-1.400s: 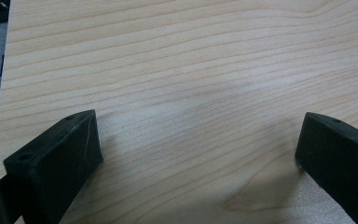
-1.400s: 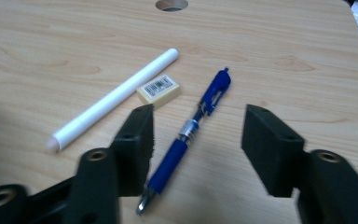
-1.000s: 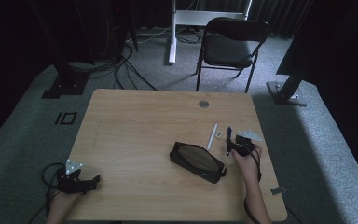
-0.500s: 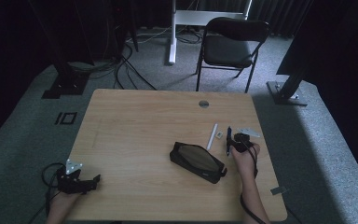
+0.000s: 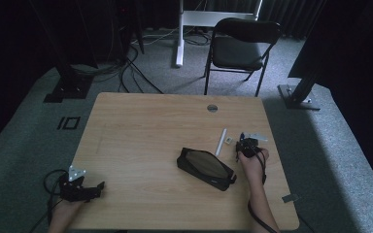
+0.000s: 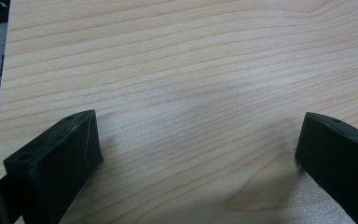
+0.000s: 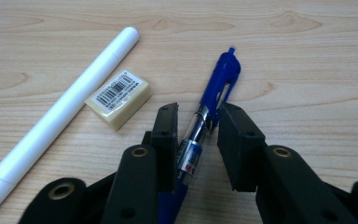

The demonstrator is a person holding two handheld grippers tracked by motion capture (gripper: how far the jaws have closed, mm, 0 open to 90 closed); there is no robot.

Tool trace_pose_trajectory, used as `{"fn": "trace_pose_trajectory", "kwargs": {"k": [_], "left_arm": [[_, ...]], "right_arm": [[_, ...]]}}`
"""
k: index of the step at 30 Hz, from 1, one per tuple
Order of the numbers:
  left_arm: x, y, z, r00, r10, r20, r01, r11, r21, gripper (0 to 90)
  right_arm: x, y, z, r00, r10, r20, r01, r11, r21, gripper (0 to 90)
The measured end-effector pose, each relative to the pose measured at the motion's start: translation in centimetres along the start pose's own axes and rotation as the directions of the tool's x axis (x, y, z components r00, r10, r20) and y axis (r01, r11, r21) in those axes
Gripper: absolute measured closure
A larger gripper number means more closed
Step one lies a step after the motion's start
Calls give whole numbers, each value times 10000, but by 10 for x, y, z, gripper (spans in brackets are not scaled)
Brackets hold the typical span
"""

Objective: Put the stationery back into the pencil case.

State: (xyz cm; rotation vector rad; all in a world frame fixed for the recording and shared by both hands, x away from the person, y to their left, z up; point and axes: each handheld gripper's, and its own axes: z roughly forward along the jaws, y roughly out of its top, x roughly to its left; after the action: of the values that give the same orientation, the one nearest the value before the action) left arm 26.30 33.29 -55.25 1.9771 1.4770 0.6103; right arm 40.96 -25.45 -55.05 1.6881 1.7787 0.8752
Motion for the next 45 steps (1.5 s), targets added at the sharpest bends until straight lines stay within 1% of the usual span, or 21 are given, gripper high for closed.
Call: {"fn": "trace_pose_trajectory", "kwargs": {"k": [3,6,8,9,12,14,15,16,19,24,26,28,30,31,34,36,37,38,40,43,45], "left_arm": [[0,0,0,10000,0,0,0,10000,0,3],[0,0,0,10000,4,0,-4,10000,1,3],[0,0,0,10000,1,1,-1,10000,-1,3],[0,0,0,10000,0,0,0,10000,1,3],[0,0,0,10000,1,0,-1,10000,1,3],[0,0,0,10000,1,-1,-1,10000,1,3],[0,0,0,10000,2,0,-2,10000,1,3],[0,0,0,10000,2,0,-2,10000,1,3],[0,0,0,10000,1,-2,-1,10000,0,3],[0,0,0,10000,4,0,-4,10000,4,3],[0,0,0,10000,-1,0,1,10000,1,3],[0,0,0,10000,-1,2,1,10000,0,3],[0,0,0,10000,0,1,0,10000,1,3],[0,0,0,10000,3,0,-3,10000,3,3],[0,0,0,10000,0,0,0,10000,1,3],[0,0,0,10000,-1,1,1,10000,0,3],[0,0,0,10000,-1,1,1,10000,0,3],[0,0,0,10000,0,0,0,10000,3,3],[0,0,0,10000,-6,1,6,10000,-5,3],[0,0,0,10000,-7,1,7,10000,-5,3],[0,0,0,10000,0,1,0,10000,1,3]], "right_arm": [[1,0,-1,10000,-14,72,14,10000,62,717],[0,1,-1,10000,-16,0,16,9999,137,728],[0,1,-1,9999,-128,-86,130,9998,150,735],[-1,2,-1,9999,-93,-129,95,9998,189,736],[-3,5,0,9996,-121,-253,132,9989,450,743],[-4,8,0,9994,73,-330,-52,9979,644,755],[-5,9,0,9987,212,-467,-178,9973,709,767],[-6,10,0,9965,490,-675,-438,9961,764,776],[-8,10,1,9932,863,-777,-809,9943,700,794],[-11,10,2,9914,1099,-711,-1058,9926,595,796],[-14,10,-1,9906,1181,-688,-1151,9923,461,796],[-16,11,-5,9867,1375,-866,-1347,9902,377,796],[-19,13,-9,9895,1214,-791,-1190,9923,341,796],[-20,14,-11,9882,1279,-843,-1259,9916,286,796],[-25,16,-16,9876,1281,-908,-1269,9917,189,796],[-26,17,-19,9895,1115,-918,-1103,9937,183,796],[-26,17,-19,9895,1115,-918,-1103,9937,183,796],[-27,18,-21,9888,1121,-987,-1112,9937,147,796],[-28,21,-26,9893,960,-1101,-966,9953,-1,796],[-27,24,-31,9871,893,-1329,-917,9957,-122,796],[-26,27,-35,9835,879,-1582,-921,9956,-194,796]]}}
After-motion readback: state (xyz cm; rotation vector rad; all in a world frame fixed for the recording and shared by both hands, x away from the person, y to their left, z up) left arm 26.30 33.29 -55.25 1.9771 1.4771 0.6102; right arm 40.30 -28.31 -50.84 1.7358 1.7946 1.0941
